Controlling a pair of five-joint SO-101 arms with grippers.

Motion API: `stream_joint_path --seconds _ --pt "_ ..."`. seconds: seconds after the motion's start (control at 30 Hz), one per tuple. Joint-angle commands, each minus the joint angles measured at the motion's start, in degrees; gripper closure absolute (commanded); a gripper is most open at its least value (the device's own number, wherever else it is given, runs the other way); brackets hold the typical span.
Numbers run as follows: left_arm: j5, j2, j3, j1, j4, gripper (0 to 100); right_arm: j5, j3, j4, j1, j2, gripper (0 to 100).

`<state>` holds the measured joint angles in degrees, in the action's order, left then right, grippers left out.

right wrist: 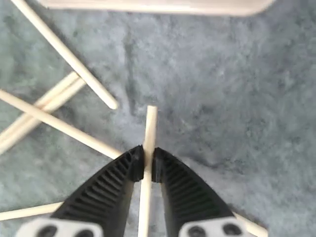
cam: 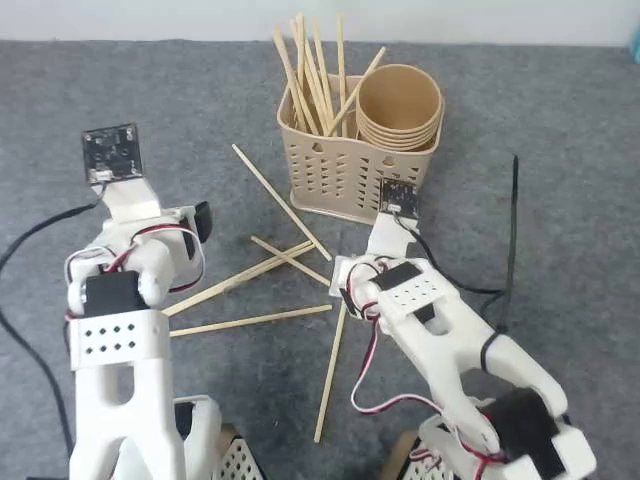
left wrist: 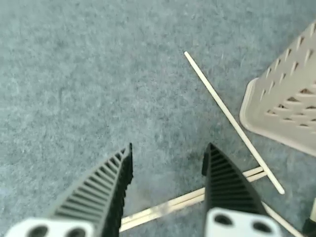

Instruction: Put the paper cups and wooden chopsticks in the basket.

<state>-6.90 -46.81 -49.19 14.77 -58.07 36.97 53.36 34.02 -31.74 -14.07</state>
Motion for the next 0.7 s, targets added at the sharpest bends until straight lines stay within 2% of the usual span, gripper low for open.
stream_joint_path --seconds 0.0,0.27,0.37,0.6,0.67 --pt "1.1 -1.2 0.2 0.3 2.3 78 -1.3 0.8 0.8 0.5 -5.8 99.1" --pt "1.0 -1.2 0.2 0.3 2.1 78 -1.8 2.0 3.6 0.7 -11.4 99.1" --pt "1.0 -1.2 0.2 0.4 1.9 78 -4.7 1.8 6.7 0.5 -16.7 99.1" --pt "1.0 -1.2 -0.8 3.3 -4.3 78 -13.4 1.1 14.2 -3.5 -47.7 99.1" --pt "3.2 -1.2 -2.2 3.3 -4.1 78 -15.6 -0.4 14.5 -4.0 -57.5 99.1"
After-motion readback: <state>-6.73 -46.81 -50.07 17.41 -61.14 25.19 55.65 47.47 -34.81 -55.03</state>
